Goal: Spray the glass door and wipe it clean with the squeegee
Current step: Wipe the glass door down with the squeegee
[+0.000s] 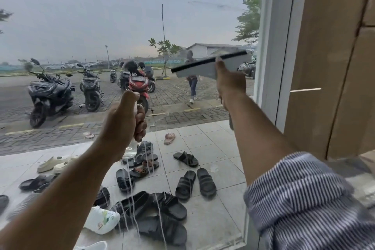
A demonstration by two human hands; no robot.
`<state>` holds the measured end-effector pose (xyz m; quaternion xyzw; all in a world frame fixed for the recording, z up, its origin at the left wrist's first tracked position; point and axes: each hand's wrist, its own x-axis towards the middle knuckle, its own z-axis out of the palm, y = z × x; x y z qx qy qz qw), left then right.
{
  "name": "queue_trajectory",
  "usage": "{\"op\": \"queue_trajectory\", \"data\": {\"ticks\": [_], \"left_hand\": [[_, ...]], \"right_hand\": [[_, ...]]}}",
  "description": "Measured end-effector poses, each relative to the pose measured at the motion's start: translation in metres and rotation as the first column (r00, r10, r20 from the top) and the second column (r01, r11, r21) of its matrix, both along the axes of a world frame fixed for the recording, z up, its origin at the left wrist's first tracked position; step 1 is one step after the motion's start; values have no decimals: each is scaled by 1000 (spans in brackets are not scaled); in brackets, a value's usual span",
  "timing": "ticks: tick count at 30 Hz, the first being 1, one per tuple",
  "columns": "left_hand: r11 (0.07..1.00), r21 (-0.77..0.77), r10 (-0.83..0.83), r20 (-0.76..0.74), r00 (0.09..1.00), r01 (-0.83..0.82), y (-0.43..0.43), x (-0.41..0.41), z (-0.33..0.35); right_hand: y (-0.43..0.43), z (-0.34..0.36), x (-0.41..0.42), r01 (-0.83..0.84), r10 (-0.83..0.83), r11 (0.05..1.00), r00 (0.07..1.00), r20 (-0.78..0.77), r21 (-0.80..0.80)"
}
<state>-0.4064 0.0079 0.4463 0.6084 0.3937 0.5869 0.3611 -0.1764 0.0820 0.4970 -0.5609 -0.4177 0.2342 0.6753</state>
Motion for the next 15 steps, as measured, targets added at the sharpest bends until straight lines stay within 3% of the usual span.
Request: {"op": "queue_trajectory", "data": {"ticks": [7, 15], "left_hand": [[1000, 3, -2, 22, 1000, 2, -1, -13, -10], [1000, -6, 28, 85, 996, -28, -16, -50, -9]], "right_hand": [[-17, -77, -41, -197, 73, 954, 884, -462, -226], [-38, -96, -120, -441, 82, 881, 499, -862, -172]]}}
